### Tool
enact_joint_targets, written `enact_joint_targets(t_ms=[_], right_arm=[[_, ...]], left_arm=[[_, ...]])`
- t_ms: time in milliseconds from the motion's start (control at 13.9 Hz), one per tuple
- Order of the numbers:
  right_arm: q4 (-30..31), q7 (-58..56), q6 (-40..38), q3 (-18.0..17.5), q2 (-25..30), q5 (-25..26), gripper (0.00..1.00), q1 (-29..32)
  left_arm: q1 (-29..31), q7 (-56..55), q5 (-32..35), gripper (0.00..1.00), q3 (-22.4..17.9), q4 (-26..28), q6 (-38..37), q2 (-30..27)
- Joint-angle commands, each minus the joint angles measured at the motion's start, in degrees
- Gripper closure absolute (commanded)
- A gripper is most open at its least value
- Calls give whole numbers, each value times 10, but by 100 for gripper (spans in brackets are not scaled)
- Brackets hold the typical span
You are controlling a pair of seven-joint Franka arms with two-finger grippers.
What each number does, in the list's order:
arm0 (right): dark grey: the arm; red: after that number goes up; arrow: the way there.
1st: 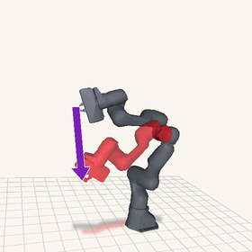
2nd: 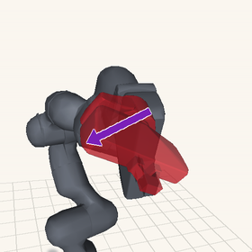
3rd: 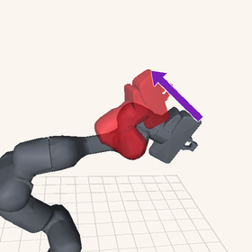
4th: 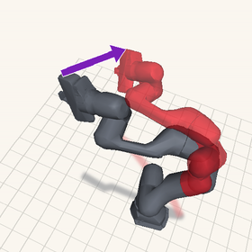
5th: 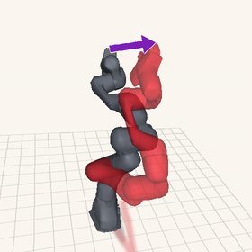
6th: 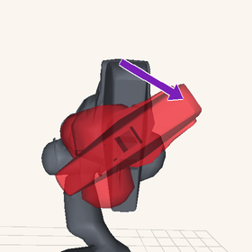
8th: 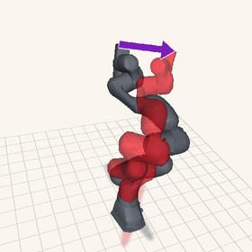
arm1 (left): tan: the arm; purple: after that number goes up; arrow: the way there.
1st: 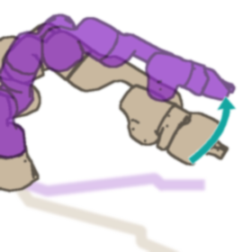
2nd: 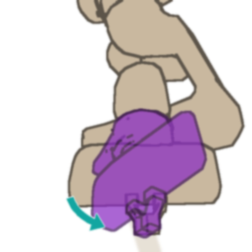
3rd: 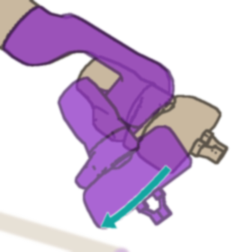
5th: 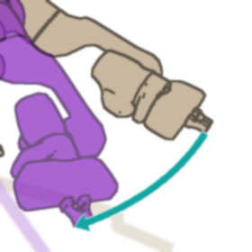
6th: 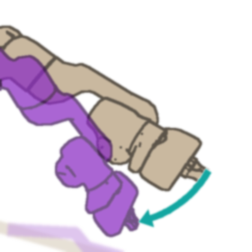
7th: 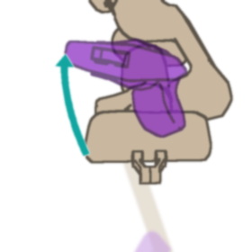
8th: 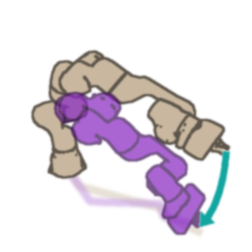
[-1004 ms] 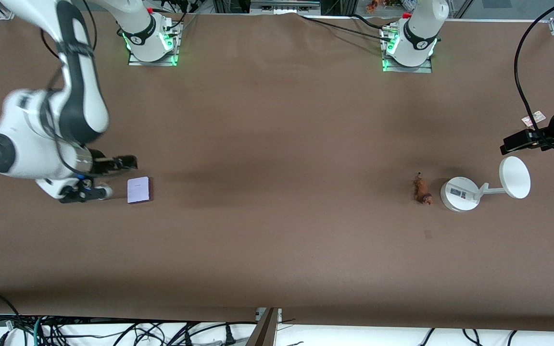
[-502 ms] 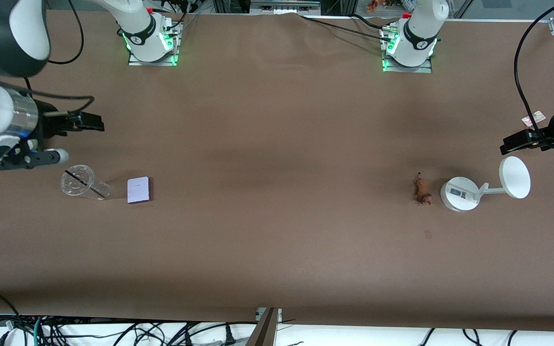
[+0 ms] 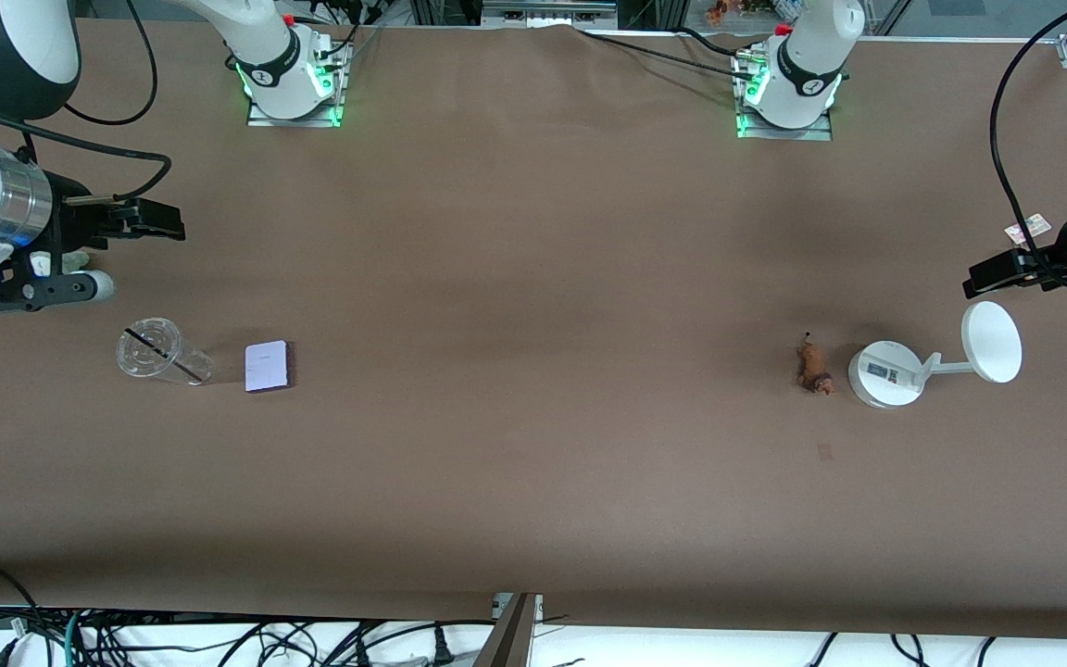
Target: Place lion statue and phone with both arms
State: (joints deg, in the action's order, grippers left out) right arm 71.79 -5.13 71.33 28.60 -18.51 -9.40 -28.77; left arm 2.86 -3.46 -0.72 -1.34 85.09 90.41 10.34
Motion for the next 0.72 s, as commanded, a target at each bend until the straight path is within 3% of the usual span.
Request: enact_joint_targets(t_ms=[0, 215, 287, 574, 646], right_arm=[[-18, -1, -14, 3, 0, 9, 0, -1], [-11, 3, -15, -11, 12, 9, 0, 19], [-11, 4, -22, -43, 12, 10, 0, 51], [2, 7, -22, -261, 44, 75, 0, 229], [15, 15, -22, -285, 53, 85, 0, 251]], left_arm=[[0, 13, -13, 0, -1, -16, -10, 6], [0, 13, -13, 0, -1, -16, -10, 6], [0, 13, -13, 0, -1, -16, -10, 6], [0, 13, -13, 0, -1, -16, -11, 6], [0, 13, -13, 0, -1, -16, -11, 6]])
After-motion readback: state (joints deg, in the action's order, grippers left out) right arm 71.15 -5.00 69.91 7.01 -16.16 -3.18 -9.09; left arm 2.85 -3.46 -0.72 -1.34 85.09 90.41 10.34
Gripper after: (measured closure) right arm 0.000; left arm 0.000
